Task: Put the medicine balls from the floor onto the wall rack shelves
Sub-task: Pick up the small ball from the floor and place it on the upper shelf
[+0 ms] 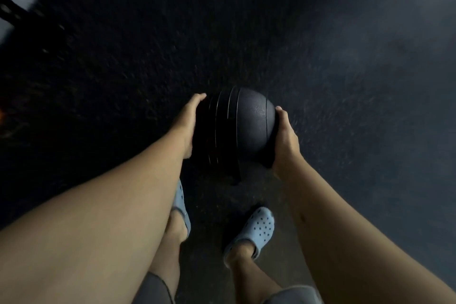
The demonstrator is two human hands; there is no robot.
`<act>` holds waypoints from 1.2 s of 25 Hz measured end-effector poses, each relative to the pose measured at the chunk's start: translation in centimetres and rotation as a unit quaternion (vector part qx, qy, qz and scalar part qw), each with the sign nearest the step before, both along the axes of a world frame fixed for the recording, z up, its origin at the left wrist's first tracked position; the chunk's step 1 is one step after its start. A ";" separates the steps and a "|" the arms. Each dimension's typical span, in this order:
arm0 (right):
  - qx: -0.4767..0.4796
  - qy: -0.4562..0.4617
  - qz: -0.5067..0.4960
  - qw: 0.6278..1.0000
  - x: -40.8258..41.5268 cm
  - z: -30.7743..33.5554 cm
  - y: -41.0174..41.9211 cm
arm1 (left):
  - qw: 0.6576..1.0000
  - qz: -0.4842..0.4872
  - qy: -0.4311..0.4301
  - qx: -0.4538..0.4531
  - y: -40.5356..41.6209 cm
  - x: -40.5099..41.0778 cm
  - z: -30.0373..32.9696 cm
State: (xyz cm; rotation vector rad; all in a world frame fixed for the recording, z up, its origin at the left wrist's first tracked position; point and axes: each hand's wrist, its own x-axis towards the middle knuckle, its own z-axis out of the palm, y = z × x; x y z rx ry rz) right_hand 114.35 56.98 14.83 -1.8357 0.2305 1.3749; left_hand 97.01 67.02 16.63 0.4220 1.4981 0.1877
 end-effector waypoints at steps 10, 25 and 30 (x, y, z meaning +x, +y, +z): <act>0.329 -0.116 0.104 0.931 -8.6 46.1 15.0 | 0.907 0.186 -0.152 0.347 9.8 -10.0 45.5; 0.681 0.043 0.225 0.696 -48.6 88.0 19.6 | 0.623 0.398 0.038 0.673 1.5 -48.2 90.6; 0.721 0.091 0.243 0.643 -59.5 95.7 21.8 | 0.541 0.402 0.079 0.734 1.7 -57.4 98.0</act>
